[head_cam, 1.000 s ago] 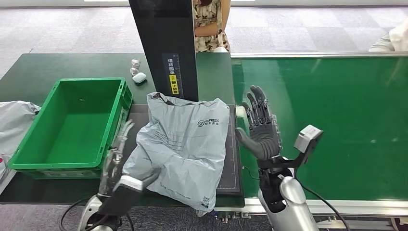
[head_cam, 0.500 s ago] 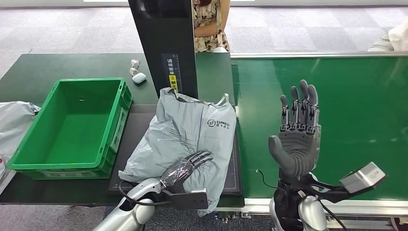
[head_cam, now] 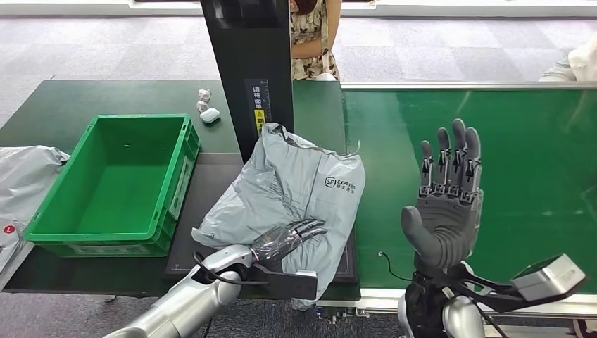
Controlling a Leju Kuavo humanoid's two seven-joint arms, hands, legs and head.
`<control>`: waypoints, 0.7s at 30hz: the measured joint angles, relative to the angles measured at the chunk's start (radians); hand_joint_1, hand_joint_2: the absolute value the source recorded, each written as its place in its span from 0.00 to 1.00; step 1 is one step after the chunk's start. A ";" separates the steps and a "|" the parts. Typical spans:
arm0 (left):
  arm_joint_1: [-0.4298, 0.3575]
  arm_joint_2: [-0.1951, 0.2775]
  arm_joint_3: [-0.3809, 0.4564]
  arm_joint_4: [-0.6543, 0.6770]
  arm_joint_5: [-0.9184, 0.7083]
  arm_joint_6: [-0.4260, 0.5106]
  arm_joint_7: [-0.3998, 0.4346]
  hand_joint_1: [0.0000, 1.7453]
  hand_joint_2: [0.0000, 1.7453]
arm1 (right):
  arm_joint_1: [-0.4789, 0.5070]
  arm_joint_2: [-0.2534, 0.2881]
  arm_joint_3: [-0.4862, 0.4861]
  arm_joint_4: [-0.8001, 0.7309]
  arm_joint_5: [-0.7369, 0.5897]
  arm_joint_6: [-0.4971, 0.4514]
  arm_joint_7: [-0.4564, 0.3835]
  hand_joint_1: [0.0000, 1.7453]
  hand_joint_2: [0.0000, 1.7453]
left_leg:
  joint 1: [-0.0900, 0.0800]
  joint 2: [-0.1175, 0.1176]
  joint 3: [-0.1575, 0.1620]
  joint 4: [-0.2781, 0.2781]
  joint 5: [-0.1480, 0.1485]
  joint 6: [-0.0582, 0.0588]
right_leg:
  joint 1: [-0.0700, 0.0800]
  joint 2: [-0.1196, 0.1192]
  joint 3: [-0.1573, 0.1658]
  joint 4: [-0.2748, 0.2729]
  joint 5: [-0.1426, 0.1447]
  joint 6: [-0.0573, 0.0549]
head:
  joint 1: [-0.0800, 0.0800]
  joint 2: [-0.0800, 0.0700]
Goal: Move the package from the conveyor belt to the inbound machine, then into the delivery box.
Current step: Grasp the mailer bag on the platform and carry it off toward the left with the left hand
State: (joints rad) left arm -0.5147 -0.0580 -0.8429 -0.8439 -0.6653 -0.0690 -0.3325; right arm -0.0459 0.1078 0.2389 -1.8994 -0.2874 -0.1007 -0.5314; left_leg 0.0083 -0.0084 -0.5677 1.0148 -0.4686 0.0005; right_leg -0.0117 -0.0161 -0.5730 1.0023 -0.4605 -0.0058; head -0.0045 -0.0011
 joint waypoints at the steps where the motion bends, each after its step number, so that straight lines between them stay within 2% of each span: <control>1: -0.003 0.000 -0.003 0.004 0.003 0.001 -0.001 0.73 1.00 | 0.001 0.000 0.000 -0.001 0.000 -0.002 0.000 0.00 1.00 | 0.000 0.000 0.000 0.000 0.001 0.000 | 0.000 0.000 0.000 0.000 0.001 0.000 | 0.000 0.000; 2: -0.006 0.000 -0.006 0.008 0.007 0.002 -0.003 0.97 1.00 | 0.002 0.000 0.001 -0.002 0.000 -0.004 0.000 0.00 1.00 | 0.000 0.000 0.000 0.000 0.001 0.000 | -0.001 0.000 0.000 0.000 0.001 0.001 | 0.000 0.000; 3: -0.009 0.000 -0.011 0.011 0.012 0.004 -0.004 1.00 1.00 | 0.002 -0.001 0.001 -0.002 0.000 -0.008 0.000 0.00 1.00 | -0.001 0.000 0.000 0.000 0.001 0.000 | -0.001 0.000 0.000 0.000 0.001 0.001 | 0.000 0.000; 21: -0.059 0.018 -0.049 0.025 0.078 0.054 -0.005 1.00 1.00 | 0.005 -0.010 0.008 -0.002 -0.001 -0.007 -0.004 0.00 1.00 | -0.001 0.001 -0.001 0.000 0.002 0.000 | 0.000 0.001 -0.002 0.000 0.003 -0.001 | 0.000 0.000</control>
State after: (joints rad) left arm -0.5734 -0.0402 -0.8923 -0.8190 -0.5875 -0.0153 -0.3370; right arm -0.0410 0.0982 0.2472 -1.9013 -0.2888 -0.1079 -0.5352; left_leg 0.0073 -0.0077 -0.5689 1.0147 -0.4665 0.0001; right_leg -0.0121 -0.0152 -0.5753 1.0025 -0.4571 -0.0069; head -0.0046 -0.0011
